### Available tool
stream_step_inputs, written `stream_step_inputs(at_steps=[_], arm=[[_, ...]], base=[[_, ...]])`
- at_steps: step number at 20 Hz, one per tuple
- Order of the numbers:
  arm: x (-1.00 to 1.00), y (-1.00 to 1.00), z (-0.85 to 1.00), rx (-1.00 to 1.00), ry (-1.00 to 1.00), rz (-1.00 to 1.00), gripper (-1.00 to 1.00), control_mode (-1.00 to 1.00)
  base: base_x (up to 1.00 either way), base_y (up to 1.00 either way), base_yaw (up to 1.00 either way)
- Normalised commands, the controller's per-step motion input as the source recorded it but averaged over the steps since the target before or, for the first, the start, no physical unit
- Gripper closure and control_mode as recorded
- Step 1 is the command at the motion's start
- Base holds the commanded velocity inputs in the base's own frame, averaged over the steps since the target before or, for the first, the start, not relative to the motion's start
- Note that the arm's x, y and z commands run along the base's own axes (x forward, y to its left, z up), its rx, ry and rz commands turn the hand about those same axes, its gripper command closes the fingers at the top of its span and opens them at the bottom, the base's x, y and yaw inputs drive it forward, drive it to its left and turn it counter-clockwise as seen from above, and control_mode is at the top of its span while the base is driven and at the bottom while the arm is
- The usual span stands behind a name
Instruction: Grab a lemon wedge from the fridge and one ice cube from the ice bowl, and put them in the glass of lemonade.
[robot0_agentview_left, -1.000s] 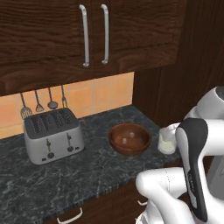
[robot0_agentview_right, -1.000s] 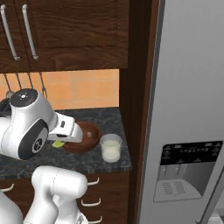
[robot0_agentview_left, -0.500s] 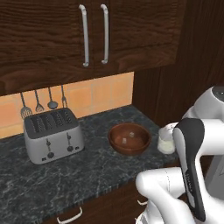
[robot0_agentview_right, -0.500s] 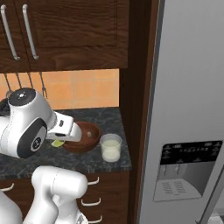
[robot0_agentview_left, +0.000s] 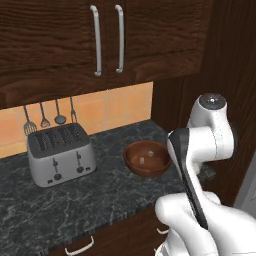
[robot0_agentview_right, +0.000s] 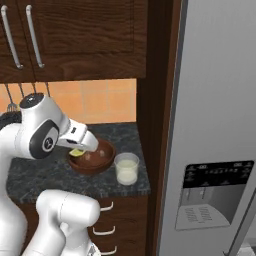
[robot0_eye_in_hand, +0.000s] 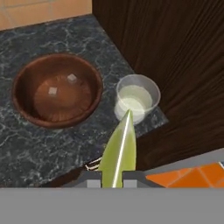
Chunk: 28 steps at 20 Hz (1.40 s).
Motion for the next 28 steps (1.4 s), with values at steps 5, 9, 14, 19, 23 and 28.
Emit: stream_step_inputs(at_steps=[5,9,14,19,23,28], arm=[[1.00,-0.84,-0.67,0.02,0.13,-0.12,1.00,-1.00],[0.87,-0.46,-0.71,0.00,0.12,-0.03,1.00,-1.00],[0.51,-0.13,-0.31,0.01,0.09,0.00,1.00,-1.00],[0.43,-0.30,-0.21,0.05,0.10,0.00,1.00,-1.00],[0.29,-0.03,-0.23,0.00,0.06,0.00,1.00,-1.00],[0.21,0.00,-0.43,0.00,0.00,0.00,1.00,-1.00]], base=[[0.00,0.00,0.00],[0.00,0.00,0.00],[0.00,0.00,0.00],[0.00,0.00,0.00],[0.00,0.00,0.00],[0.00,0.00,0.00]])
